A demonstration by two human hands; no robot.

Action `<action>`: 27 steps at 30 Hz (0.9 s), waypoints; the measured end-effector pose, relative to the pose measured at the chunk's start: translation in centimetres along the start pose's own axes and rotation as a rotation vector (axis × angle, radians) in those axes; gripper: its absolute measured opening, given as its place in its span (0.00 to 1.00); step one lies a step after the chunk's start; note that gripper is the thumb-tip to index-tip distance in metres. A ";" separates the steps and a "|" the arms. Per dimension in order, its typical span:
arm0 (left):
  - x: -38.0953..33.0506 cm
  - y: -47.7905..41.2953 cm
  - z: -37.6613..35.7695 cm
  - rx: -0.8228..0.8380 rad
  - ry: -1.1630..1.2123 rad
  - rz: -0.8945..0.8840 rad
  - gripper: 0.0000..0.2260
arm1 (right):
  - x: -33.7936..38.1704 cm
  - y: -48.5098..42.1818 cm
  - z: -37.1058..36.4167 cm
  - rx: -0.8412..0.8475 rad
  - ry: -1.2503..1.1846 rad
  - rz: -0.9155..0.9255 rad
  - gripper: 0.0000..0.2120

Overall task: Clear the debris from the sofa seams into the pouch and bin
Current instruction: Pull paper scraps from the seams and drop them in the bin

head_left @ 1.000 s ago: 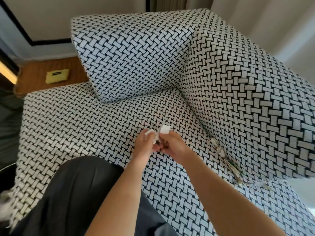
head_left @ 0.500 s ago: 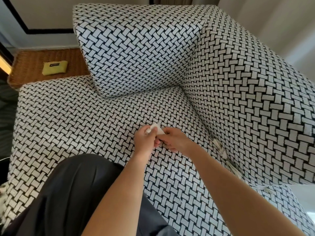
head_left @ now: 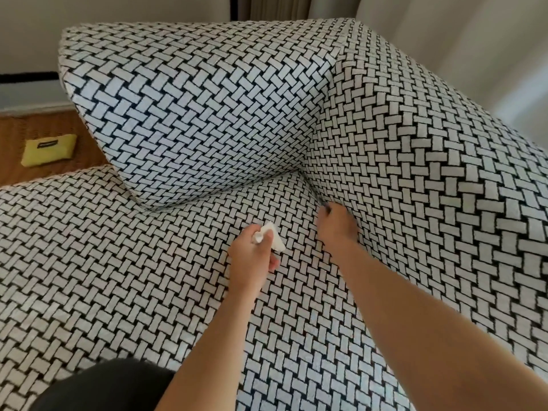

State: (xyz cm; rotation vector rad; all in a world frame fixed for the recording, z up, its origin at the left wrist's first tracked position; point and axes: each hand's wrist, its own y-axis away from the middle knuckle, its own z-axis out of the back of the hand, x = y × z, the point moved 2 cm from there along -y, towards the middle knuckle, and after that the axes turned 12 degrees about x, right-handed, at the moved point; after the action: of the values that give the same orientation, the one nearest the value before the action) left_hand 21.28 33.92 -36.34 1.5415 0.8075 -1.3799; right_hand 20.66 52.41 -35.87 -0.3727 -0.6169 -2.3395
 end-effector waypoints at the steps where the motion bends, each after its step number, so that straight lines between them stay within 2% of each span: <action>1: 0.0 -0.5 -0.1 0.007 -0.005 -0.013 0.03 | 0.2 -0.7 -0.1 0.006 -0.003 -0.022 0.15; 8: -0.3 -2.8 -0.2 0.026 -0.052 -0.057 0.03 | 1.3 -3.3 -0.6 0.157 0.018 -0.111 0.17; 11: -0.4 -2.8 -0.3 0.025 -0.065 -0.068 0.05 | 1.4 -3.7 -0.5 0.239 -0.050 -0.122 0.17; 17: -0.6 -2.7 -0.3 0.048 -0.036 -0.086 0.05 | 1.6 -3.3 0.0 0.332 -0.339 -0.045 0.17; 22: -0.5 -2.8 -0.3 0.044 -0.036 -0.078 0.05 | 1.4 -3.1 0.6 0.394 -0.379 0.052 0.18; 25: -0.3 -2.9 -0.3 0.044 -0.027 -0.074 0.05 | 1.0 -3.4 0.3 0.401 -0.439 0.077 0.19; 27: -0.2 -3.0 -0.3 0.048 -0.016 -0.075 0.05 | 1.0 -3.3 -0.4 0.288 -0.514 0.088 0.18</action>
State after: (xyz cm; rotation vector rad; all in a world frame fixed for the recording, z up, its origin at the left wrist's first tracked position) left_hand 18.68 35.33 -36.67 1.5479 0.8352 -1.4739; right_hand 17.67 53.81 -36.93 -0.8570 -1.1383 -2.0317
